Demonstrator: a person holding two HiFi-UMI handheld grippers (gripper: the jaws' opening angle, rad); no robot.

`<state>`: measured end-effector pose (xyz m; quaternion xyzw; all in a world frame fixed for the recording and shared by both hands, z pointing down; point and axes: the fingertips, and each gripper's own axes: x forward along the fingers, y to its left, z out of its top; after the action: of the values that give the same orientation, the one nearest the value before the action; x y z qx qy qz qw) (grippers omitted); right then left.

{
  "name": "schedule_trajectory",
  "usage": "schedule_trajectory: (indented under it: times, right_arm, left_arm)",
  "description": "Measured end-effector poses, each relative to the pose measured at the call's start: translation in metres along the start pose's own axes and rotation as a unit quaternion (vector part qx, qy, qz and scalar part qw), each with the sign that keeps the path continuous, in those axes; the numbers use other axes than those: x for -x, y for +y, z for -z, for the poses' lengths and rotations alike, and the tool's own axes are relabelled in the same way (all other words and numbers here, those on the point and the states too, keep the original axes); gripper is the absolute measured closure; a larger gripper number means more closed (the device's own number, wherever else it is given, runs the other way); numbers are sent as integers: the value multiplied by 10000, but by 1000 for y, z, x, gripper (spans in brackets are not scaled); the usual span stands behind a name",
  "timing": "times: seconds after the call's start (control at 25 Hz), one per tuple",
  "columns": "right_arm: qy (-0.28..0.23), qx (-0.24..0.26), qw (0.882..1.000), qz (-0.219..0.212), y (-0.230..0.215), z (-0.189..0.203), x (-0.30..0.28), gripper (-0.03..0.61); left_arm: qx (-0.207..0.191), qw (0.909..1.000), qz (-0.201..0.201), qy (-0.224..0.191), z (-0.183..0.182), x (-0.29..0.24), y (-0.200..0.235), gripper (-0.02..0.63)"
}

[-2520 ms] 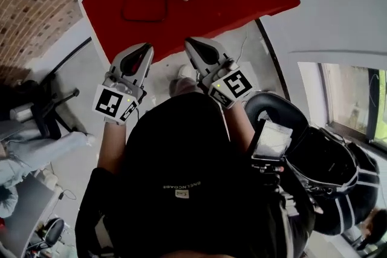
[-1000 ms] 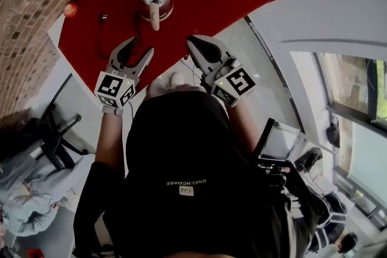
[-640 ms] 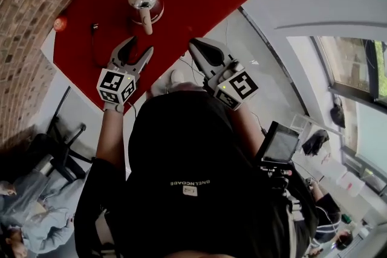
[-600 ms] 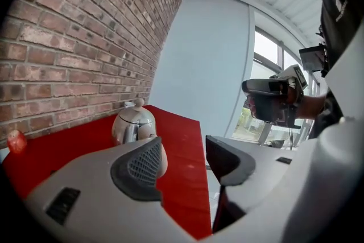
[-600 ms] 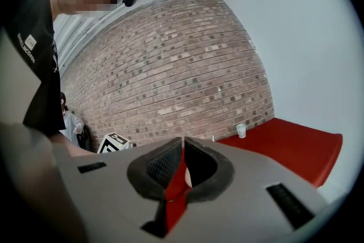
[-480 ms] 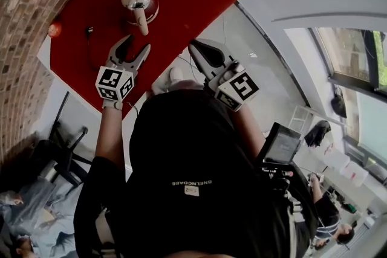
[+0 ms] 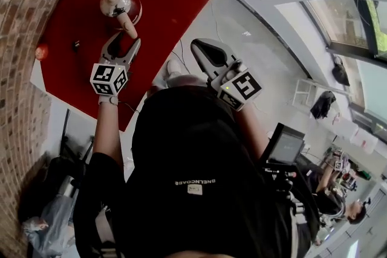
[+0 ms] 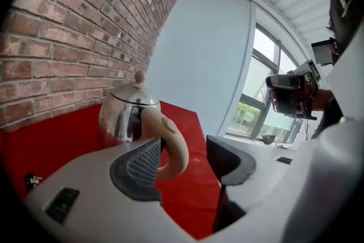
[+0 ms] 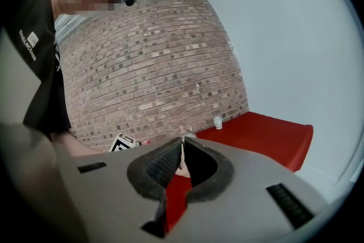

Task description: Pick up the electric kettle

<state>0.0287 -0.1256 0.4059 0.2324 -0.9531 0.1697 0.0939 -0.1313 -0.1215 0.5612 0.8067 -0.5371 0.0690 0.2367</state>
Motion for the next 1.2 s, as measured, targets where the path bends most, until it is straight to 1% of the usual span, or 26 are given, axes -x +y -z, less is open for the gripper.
schedule_trajectory:
  times: [0.12, 0.24, 0.52, 0.68, 1.0, 1.2]
  right_arm:
    - [-14, -69, 9998, 199, -6, 7, 7, 572]
    - [91, -53, 9990, 433, -14, 15, 12, 572]
    - [173, -33, 9973, 717, -29, 20, 21, 572]
    - [252, -116, 9953, 927, -38, 25, 29, 572]
    - [192, -204, 9936, 1094, -46, 26, 33, 572]
    - [175, -253, 9920, 1226, -52, 27, 38, 572]
  left_arm:
    - [59, 9999, 66, 129, 6, -9, 9, 370]
    - [88, 9995, 195, 217, 10, -17, 12, 370]
    - [92, 9976, 522, 438, 19, -46, 6, 370]
    - [-69, 9961, 686, 550, 24, -62, -4, 370]
    - [-374, 9947, 779, 557, 22, -83, -16, 370]
    - [-399, 9942, 847, 520, 17, -96, -20, 371]
